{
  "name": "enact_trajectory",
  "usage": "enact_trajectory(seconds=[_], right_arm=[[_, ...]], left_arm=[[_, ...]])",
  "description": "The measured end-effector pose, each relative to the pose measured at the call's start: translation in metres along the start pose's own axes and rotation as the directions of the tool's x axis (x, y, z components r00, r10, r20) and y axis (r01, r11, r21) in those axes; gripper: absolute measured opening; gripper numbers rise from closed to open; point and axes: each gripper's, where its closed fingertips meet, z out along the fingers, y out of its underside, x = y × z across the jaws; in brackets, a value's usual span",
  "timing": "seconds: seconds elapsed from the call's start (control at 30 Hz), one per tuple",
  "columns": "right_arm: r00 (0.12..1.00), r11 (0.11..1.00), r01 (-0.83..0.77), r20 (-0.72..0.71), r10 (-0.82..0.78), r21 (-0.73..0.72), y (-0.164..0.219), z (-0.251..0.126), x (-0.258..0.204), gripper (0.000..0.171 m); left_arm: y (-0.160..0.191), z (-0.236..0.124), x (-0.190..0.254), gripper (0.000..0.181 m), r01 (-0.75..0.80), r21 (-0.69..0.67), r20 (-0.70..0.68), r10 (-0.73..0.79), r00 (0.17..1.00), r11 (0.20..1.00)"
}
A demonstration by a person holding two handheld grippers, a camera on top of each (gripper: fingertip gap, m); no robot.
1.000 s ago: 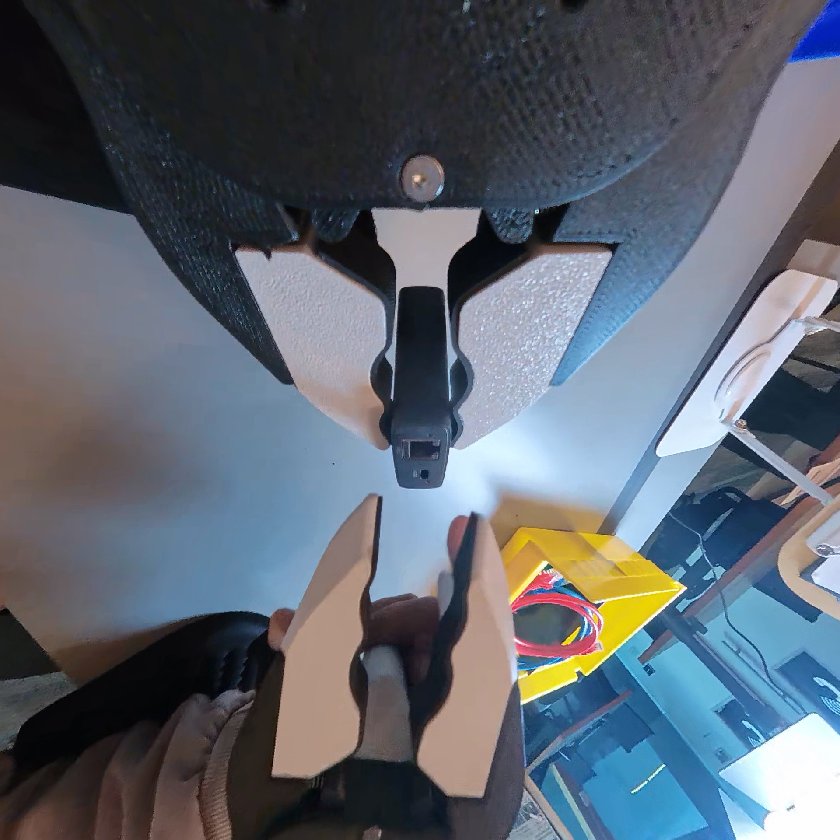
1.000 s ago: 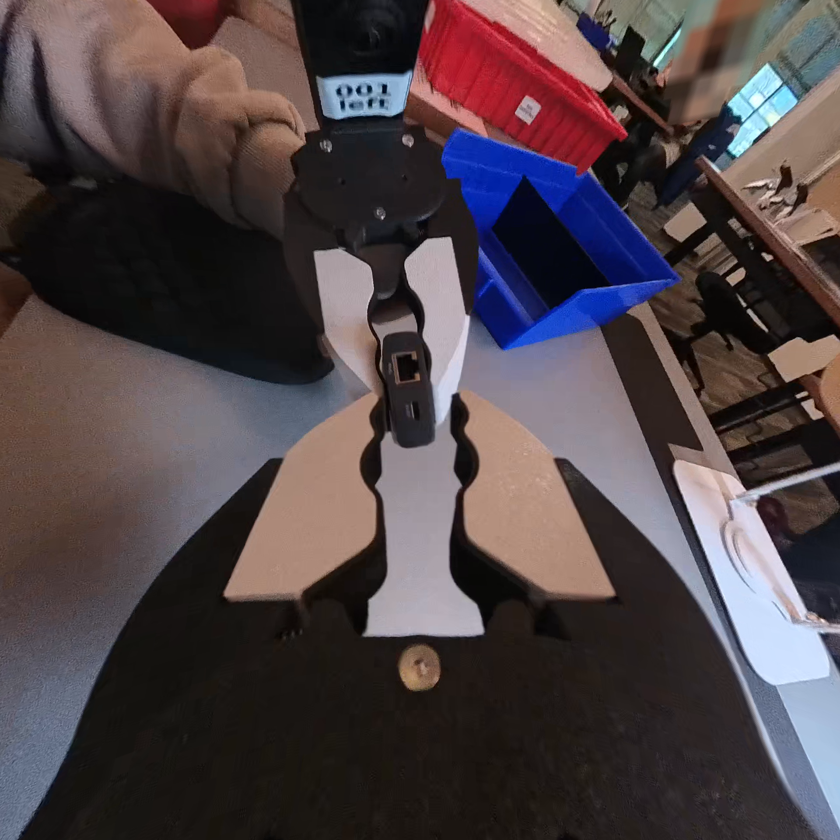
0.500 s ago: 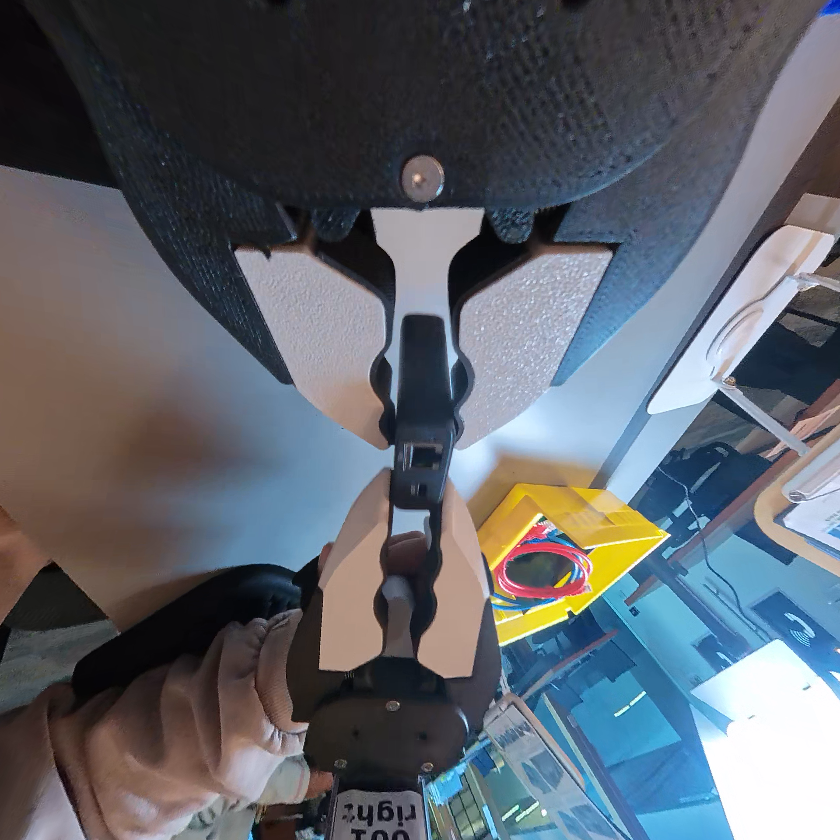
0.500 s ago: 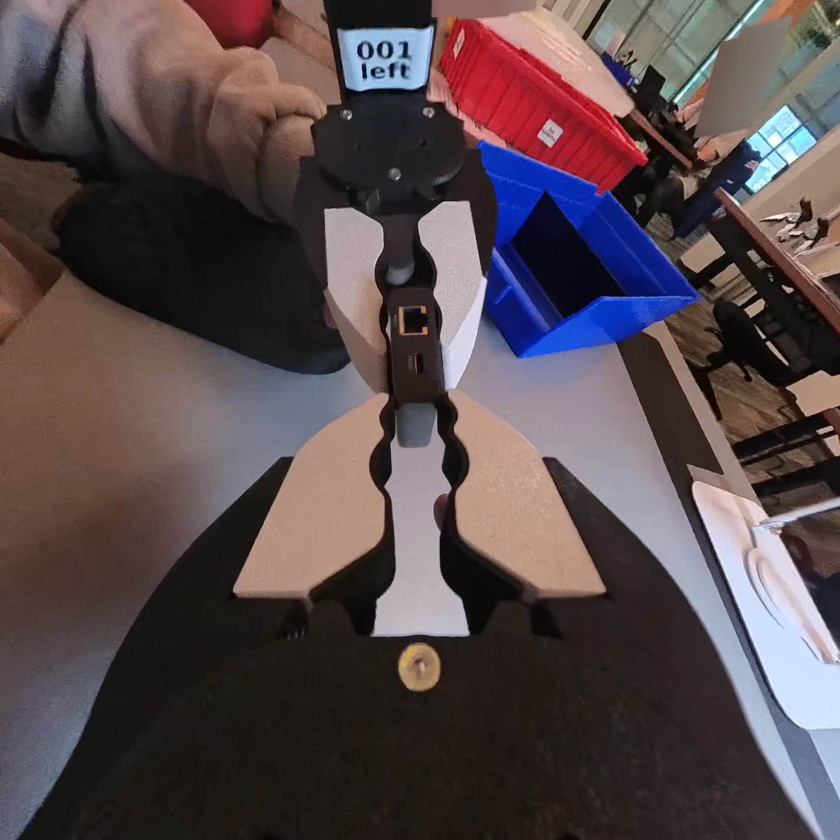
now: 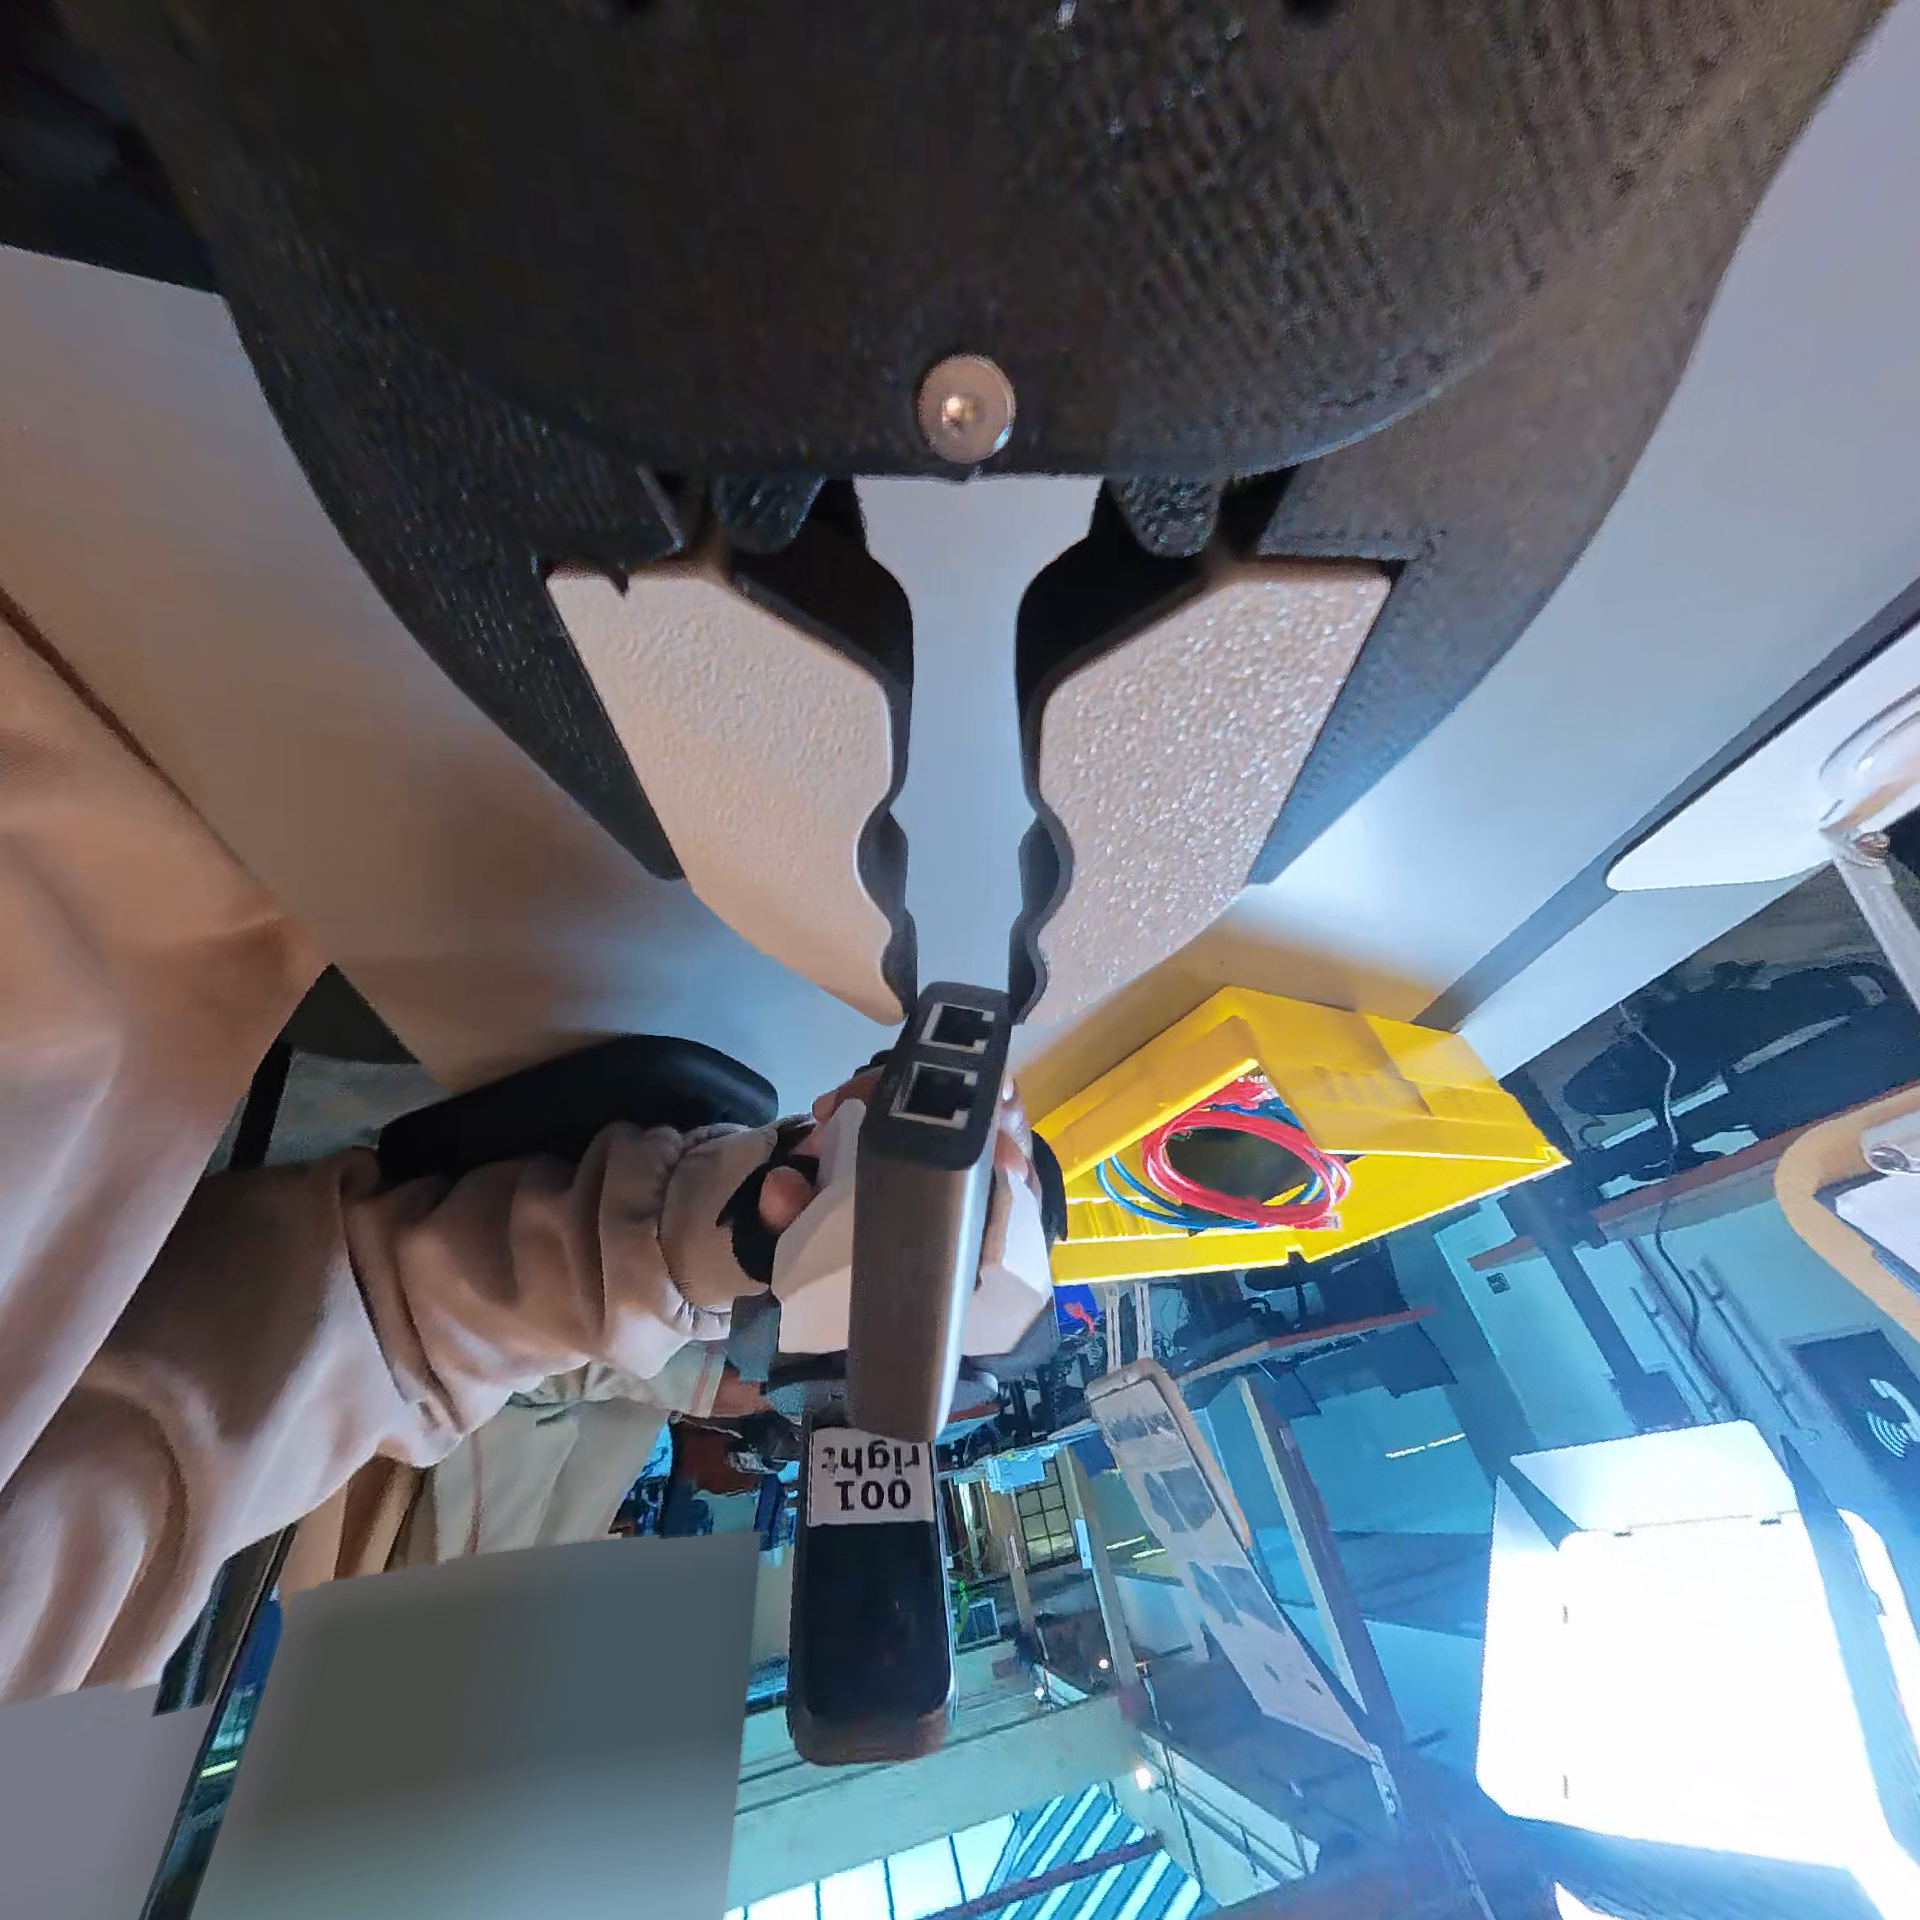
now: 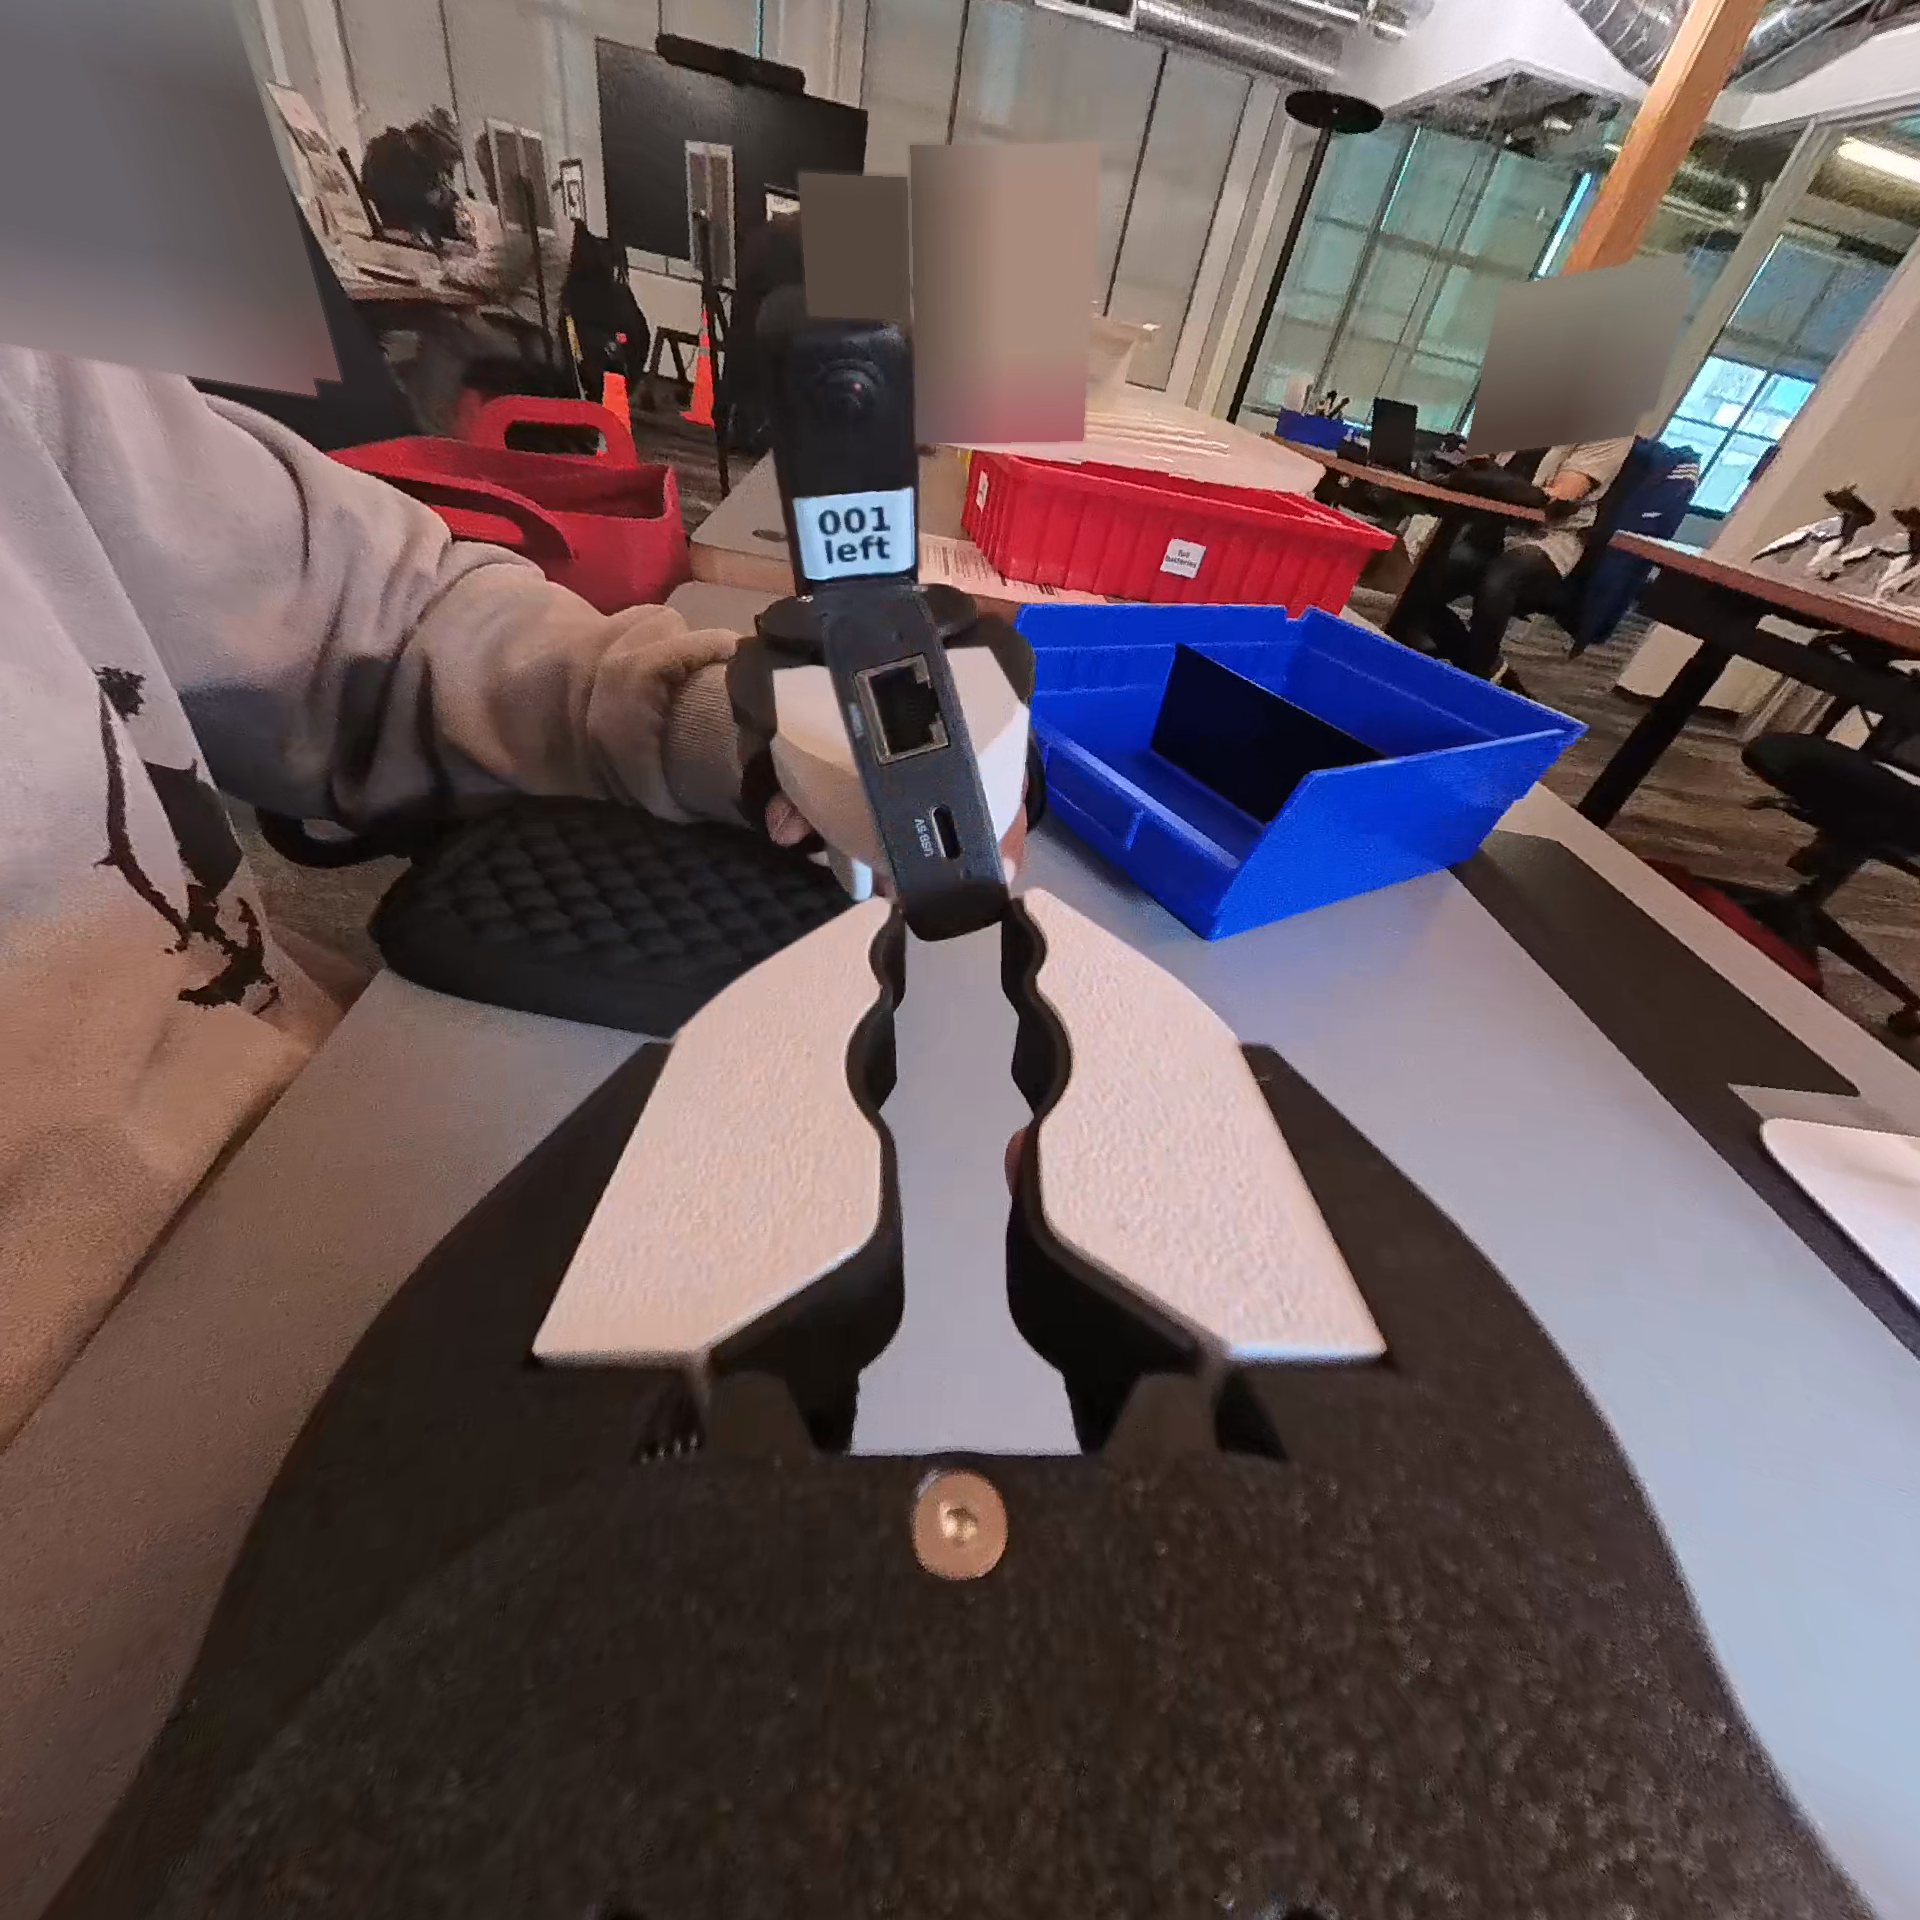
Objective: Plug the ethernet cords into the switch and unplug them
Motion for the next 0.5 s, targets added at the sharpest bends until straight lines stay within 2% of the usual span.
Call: enact_trajectory(seconds=[0.27,0.5], right_arm=[[1.0,1.0,0.011,-0.003,-0.011,0.019,-0.007,0.002,-0.005,0.017],[1.0,0.998,-0.014,-0.002,0.014,0.061,-0.014,0.003,-0.008,0.012]], left_arm=[[0.01,0.006,0.003,0.024,-0.011,-0.041,-0.003,0.011,1.0,0.999],[-0.002,0.007,0.017,0.031,0.006,0.035,-0.077,-0.003,0.997,0.999]])
